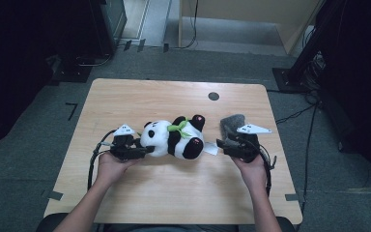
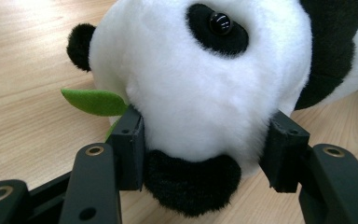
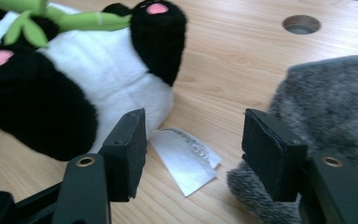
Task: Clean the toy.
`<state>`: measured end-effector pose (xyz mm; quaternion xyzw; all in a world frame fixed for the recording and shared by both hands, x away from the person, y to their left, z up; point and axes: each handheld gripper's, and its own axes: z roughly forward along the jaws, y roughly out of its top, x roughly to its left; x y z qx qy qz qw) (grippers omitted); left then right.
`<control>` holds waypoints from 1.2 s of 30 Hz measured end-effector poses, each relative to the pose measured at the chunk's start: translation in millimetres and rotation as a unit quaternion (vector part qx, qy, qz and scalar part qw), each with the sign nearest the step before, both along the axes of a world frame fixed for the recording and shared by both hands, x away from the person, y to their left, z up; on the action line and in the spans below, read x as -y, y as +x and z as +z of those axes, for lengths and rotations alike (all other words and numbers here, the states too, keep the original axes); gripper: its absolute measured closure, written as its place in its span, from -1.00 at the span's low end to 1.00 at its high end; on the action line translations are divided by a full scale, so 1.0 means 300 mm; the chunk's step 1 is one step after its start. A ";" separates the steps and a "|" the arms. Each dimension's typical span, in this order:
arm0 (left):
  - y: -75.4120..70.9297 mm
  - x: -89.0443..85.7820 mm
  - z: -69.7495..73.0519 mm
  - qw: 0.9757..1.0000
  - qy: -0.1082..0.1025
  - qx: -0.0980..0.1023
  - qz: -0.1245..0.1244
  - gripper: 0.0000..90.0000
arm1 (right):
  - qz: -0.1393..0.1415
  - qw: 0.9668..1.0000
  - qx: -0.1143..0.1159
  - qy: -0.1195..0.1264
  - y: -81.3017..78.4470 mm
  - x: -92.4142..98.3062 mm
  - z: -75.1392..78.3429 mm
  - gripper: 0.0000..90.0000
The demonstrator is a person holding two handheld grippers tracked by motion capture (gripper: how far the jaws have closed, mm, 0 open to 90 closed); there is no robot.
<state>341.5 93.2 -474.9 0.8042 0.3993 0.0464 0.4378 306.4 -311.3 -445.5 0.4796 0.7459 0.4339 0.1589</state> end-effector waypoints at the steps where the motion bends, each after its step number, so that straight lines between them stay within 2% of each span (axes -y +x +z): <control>1: 0.001 0.000 0.001 1.000 -0.001 -0.001 0.003 -0.03 | 0.006 1.000 0.001 0.000 0.001 -0.009 -0.002 -0.09; 4: 0.004 0.003 0.003 1.000 -0.007 -0.004 0.011 0.01 | 0.022 1.000 -0.003 0.008 0.006 -0.026 -0.010 -0.09; 8: 0.004 0.004 0.004 1.000 -0.003 0.001 0.011 0.01 | 0.042 0.999 -0.001 0.019 -0.002 -0.054 -0.009 -0.07; 12: 0.004 0.004 0.007 1.000 -0.002 0.008 0.015 0.02 | 0.052 0.998 0.010 0.026 -0.011 -0.072 0.001 -0.07; 15: 0.010 -0.006 0.006 1.000 -0.006 -0.002 0.020 0.02 | 0.061 0.997 0.020 0.033 -0.026 -0.084 0.016 -0.07; 18: 0.011 -0.006 0.006 1.000 -0.004 0.000 0.020 0.02 | 0.073 0.996 0.035 0.038 -0.051 -0.097 0.031 -0.06; 23: 0.008 -0.004 0.007 1.000 -0.002 0.003 0.019 0.02 | 0.100 0.994 0.041 0.035 -0.070 -0.137 0.033 -0.09; 31: 0.007 -0.005 0.004 1.000 0.000 0.007 0.013 0.01 | 0.127 0.991 0.043 0.020 -0.045 -0.207 -0.009 -0.12; 36: 0.005 0.001 0.002 1.000 0.001 0.011 0.011 0.00 | 0.125 0.990 0.051 0.033 -0.011 -0.245 -0.027 -0.14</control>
